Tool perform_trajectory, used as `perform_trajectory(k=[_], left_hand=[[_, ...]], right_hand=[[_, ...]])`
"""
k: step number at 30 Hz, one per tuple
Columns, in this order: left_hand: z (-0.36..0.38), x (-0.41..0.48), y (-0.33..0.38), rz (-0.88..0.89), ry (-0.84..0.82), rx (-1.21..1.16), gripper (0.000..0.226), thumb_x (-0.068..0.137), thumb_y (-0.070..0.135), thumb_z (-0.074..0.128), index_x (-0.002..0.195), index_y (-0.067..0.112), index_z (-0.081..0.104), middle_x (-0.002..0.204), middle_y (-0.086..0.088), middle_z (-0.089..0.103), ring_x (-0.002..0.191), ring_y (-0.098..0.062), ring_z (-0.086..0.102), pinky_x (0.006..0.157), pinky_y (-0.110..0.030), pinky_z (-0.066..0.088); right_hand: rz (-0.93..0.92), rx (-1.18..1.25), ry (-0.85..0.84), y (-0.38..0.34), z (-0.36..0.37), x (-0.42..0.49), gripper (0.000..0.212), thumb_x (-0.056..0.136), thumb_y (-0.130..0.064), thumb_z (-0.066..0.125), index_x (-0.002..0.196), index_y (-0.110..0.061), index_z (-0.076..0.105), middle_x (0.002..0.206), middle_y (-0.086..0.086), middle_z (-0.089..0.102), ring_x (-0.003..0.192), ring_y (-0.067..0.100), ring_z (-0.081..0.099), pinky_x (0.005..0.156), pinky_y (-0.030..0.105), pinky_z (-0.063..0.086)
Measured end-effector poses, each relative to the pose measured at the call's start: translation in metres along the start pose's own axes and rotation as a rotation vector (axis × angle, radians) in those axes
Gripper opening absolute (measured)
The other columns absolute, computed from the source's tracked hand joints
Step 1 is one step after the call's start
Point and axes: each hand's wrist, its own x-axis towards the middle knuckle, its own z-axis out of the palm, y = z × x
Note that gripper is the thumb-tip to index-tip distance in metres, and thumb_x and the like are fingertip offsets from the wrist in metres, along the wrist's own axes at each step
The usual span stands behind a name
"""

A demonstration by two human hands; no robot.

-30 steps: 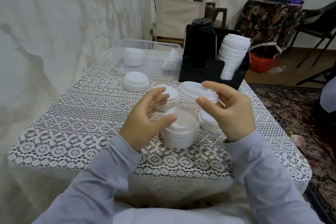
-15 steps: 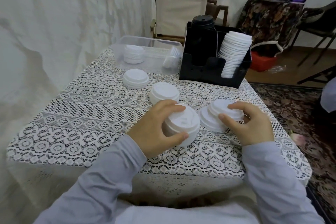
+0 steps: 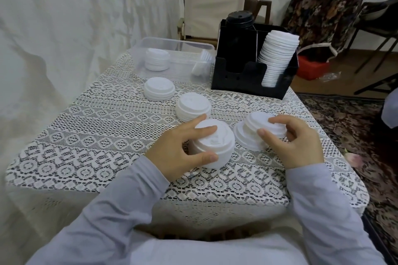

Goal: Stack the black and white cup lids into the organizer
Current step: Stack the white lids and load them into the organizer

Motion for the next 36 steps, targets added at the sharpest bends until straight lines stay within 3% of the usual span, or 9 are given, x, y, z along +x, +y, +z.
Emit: perform_trajectory(k=[3, 5, 8, 12, 17, 19, 22, 28, 36], left_hand=[[0.001, -0.001, 0.0, 0.003, -0.001, 0.019, 0.06, 0.059, 0.053, 0.068, 0.115, 0.05, 0.048, 0.133, 0.036, 0.026, 0.127, 0.012, 0.025, 0.102, -0.004, 0.011], [0.001, -0.001, 0.0, 0.025, 0.0, 0.018, 0.059, 0.06, 0.056, 0.071, 0.114, 0.053, 0.047, 0.135, 0.034, 0.027, 0.128, 0.01, 0.026, 0.108, -0.012, 0.014], [0.0, -0.002, -0.001, 0.073, 0.04, 0.039, 0.063, 0.065, 0.068, 0.065, 0.12, 0.06, 0.036, 0.141, 0.031, 0.024, 0.133, 0.008, 0.022, 0.113, -0.024, 0.013], [-0.001, -0.001, 0.012, 0.194, 0.331, -0.081, 0.053, 0.076, 0.054, 0.054, 0.125, 0.035, 0.049, 0.13, 0.021, 0.048, 0.122, 0.012, 0.043, 0.101, -0.008, 0.032], [0.005, -0.002, 0.021, 0.173, 0.364, -0.125, 0.063, 0.077, 0.054, 0.052, 0.132, 0.023, 0.045, 0.132, 0.023, 0.045, 0.124, 0.015, 0.038, 0.101, -0.004, 0.029], [0.002, -0.001, 0.018, 0.121, 0.355, -0.127, 0.074, 0.074, 0.06, 0.051, 0.136, 0.021, 0.044, 0.138, 0.016, 0.044, 0.127, 0.01, 0.036, 0.103, -0.004, 0.027], [-0.001, 0.001, 0.013, 0.088, 0.362, -0.084, 0.084, 0.069, 0.064, 0.051, 0.138, 0.018, 0.042, 0.136, 0.017, 0.038, 0.126, 0.012, 0.03, 0.098, 0.004, 0.02], [-0.003, 0.004, 0.008, 0.056, 0.366, -0.047, 0.094, 0.058, 0.069, 0.056, 0.137, 0.02, 0.045, 0.13, 0.02, 0.039, 0.123, 0.009, 0.034, 0.094, 0.007, 0.02], [-0.005, 0.004, 0.005, 0.114, 0.336, -0.017, 0.094, 0.051, 0.088, 0.052, 0.128, 0.035, 0.049, 0.117, 0.038, 0.041, 0.111, 0.025, 0.038, 0.097, -0.005, 0.03]], right_hand=[[0.001, 0.059, 0.005, -0.006, 0.002, -0.003, 0.026, 0.067, -0.028, 0.08, 0.085, -0.036, 0.063, 0.106, 0.003, 0.065, 0.102, 0.024, 0.061, 0.087, 0.047, 0.052], [-0.017, 0.087, -0.006, -0.016, 0.005, -0.006, 0.026, 0.067, -0.028, 0.081, 0.086, -0.035, 0.064, 0.109, 0.002, 0.064, 0.105, 0.022, 0.06, 0.09, 0.046, 0.051], [-0.109, 0.062, -0.033, -0.035, 0.015, -0.009, 0.032, 0.063, -0.047, 0.081, 0.087, -0.038, 0.062, 0.11, -0.006, 0.06, 0.11, 0.018, 0.057, 0.096, 0.043, 0.048], [-0.223, 0.072, -0.016, -0.056, 0.034, -0.012, 0.034, 0.063, -0.052, 0.072, 0.09, -0.034, 0.063, 0.112, -0.007, 0.058, 0.114, 0.015, 0.055, 0.096, 0.043, 0.047], [-0.312, -0.018, 0.065, -0.069, 0.049, -0.013, 0.044, 0.065, -0.055, 0.068, 0.097, -0.025, 0.066, 0.115, -0.005, 0.055, 0.11, -0.001, 0.047, 0.094, 0.011, 0.039], [-0.321, -0.019, 0.014, -0.068, 0.049, -0.014, 0.051, 0.066, -0.054, 0.068, 0.105, -0.021, 0.067, 0.12, -0.004, 0.055, 0.112, -0.002, 0.047, 0.096, 0.014, 0.04], [-0.321, 0.07, -0.097, -0.061, 0.047, -0.017, 0.047, 0.071, -0.044, 0.068, 0.115, -0.027, 0.062, 0.125, -0.001, 0.056, 0.121, 0.007, 0.05, 0.101, 0.032, 0.045], [-0.347, 0.285, -0.123, -0.051, 0.039, -0.022, 0.036, 0.077, -0.021, 0.068, 0.11, -0.035, 0.061, 0.118, -0.005, 0.062, 0.115, 0.009, 0.057, 0.095, 0.026, 0.048], [-0.293, 0.459, -0.179, -0.04, 0.036, -0.022, 0.039, 0.07, -0.049, 0.075, 0.108, -0.043, 0.067, 0.11, -0.015, 0.065, 0.11, 0.012, 0.059, 0.093, 0.023, 0.047]])
